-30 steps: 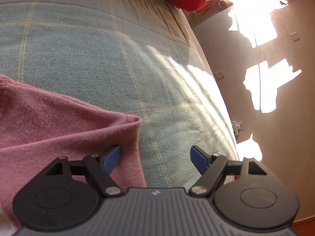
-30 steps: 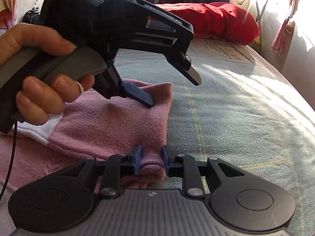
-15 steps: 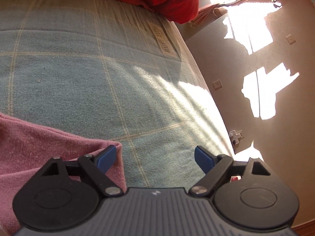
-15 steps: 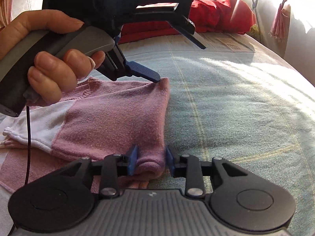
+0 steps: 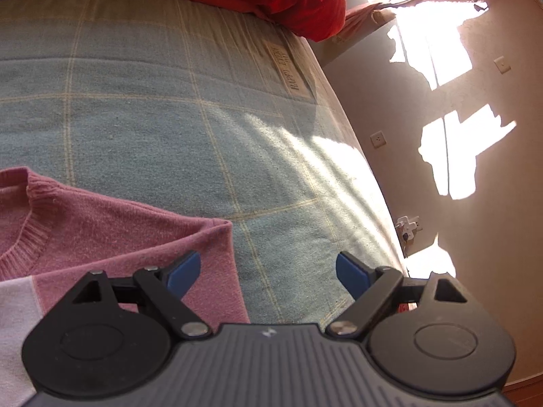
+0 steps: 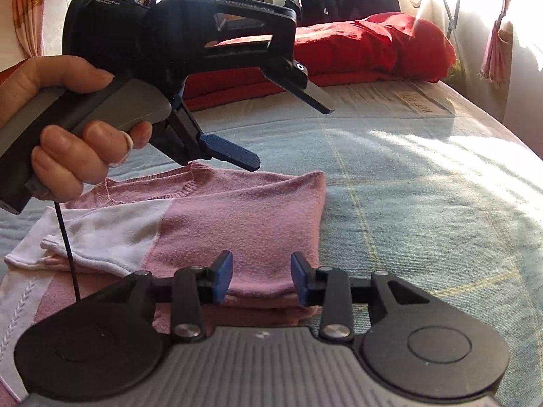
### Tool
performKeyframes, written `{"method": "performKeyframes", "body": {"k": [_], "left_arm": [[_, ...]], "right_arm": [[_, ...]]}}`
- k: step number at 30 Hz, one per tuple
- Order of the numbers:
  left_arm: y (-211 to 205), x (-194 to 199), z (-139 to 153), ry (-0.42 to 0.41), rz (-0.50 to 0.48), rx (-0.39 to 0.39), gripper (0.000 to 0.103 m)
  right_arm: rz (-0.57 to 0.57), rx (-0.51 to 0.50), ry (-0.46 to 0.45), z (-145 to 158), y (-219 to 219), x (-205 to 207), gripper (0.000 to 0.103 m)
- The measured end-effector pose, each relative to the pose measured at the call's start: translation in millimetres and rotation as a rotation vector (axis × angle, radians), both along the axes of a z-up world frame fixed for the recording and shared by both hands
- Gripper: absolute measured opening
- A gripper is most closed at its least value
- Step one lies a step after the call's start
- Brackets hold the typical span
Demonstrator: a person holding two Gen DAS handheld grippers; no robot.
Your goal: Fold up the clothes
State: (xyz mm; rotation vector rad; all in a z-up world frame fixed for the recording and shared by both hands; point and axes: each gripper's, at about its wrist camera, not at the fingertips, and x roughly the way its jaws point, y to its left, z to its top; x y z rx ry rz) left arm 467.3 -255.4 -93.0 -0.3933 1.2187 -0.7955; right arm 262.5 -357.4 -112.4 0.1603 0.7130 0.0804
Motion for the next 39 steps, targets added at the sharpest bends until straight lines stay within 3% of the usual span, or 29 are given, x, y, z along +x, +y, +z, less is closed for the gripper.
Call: {"method": "performKeyframes", "body": {"k": [8,11,15,17,22,25,28,33,35,39], "left_arm": [[41,6,-52,0.114,0.16,-0.004,0.087],[47,-1,-29,0.091,0.157,0.009,0.087],[59,-21,2,0.021,0.124,0.038,0.089],[63,-27,-2,0.018,0.126,0.043,0.091],[77,-24,-49,0.076,0.229,0.066,0.088],[88,-19,-46,0.127,0.269,0.002,0.088],[89,-20,-26,0.063,0.263,-0.024,0.09],[82,-15,-46,0.08,0.269,0.084,0.09],[87,-22,-51,0.081,0.274,0.08,0.087],[104,-36,-14,0.053,0.259,0.08,0.087]], "right_arm": [[0.037,-0.061,0.068,-11,21,3,0.043],[0.029,-0.049,0.055,6,20,-3,0.045],[0.018,-0.039,0.013,30,21,-17,0.054],[0.012,-0.041,0.015,33,23,-22,0.054],[0.004,-0.042,0.049,31,23,-35,0.054],[0.005,-0.03,0.066,33,19,-40,0.054],[-0.002,-0.016,0.056,39,17,-43,0.058],[0.014,-0.001,0.045,48,26,-46,0.059],[0.022,-0.006,0.046,52,28,-50,0.059],[0.007,-0.019,0.035,67,26,-58,0.063]]}}
